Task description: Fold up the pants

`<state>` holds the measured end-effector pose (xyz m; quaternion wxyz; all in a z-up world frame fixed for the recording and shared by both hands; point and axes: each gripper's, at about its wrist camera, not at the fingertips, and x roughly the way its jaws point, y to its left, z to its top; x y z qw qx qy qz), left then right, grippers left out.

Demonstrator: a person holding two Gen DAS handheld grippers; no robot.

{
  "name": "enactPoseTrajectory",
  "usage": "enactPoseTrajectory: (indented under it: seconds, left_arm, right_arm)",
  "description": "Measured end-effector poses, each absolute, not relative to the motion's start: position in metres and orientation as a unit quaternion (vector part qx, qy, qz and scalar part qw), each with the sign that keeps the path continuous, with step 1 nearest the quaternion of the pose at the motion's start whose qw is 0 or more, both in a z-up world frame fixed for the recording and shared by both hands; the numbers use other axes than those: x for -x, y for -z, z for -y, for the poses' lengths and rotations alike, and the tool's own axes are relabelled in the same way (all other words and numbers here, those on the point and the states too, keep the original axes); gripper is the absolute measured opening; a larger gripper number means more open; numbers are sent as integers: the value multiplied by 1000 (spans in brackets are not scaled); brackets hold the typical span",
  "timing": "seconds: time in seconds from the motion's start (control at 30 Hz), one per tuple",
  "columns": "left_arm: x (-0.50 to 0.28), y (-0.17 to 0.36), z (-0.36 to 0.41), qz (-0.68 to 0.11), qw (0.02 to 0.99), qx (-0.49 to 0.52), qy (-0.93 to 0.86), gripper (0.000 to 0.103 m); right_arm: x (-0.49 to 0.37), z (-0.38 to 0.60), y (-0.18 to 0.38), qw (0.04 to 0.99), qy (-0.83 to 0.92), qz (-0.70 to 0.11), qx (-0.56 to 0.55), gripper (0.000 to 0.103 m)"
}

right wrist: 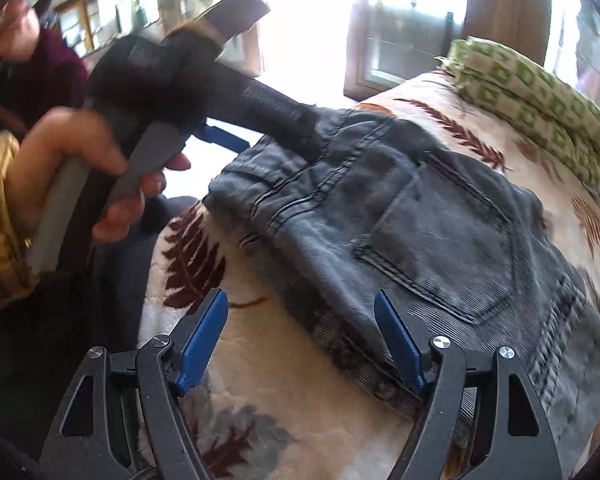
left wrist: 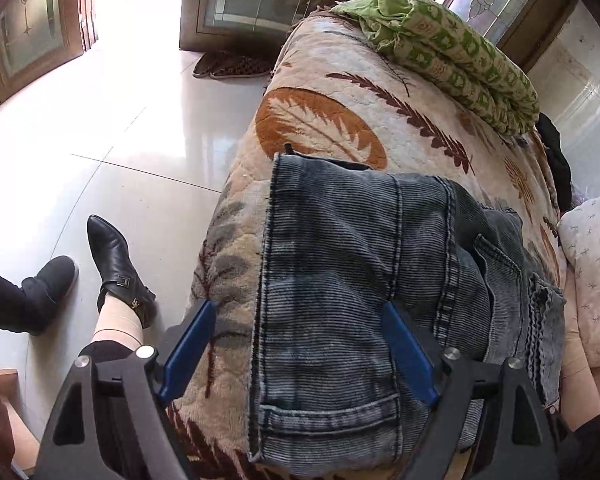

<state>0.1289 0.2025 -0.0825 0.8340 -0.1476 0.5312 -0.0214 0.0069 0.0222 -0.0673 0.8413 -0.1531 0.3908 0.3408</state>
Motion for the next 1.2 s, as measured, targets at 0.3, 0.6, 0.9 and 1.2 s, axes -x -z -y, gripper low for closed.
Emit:
enactPoseTrajectory:
  seconds: [0.3, 0.6, 0.9, 1.2]
  left_arm:
    - [-130, 87, -212, -542, 821, 174, 38, 89]
    - [-128, 74, -221, -541, 814, 207, 55, 89]
    - [-125, 87, -230, -539, 785, 301, 54, 86]
    - [-120, 64, -209, -515, 797, 309, 67, 25]
  right_arm:
    - [2, -72, 90, 847, -324, -295, 300, 67]
    - [-22, -48, 53, 873, -317, -319, 187, 18]
    - [-20, -45, 47, 877, -316, -322, 162, 18]
    - [-19, -41, 45, 879, -316, -328, 142, 18]
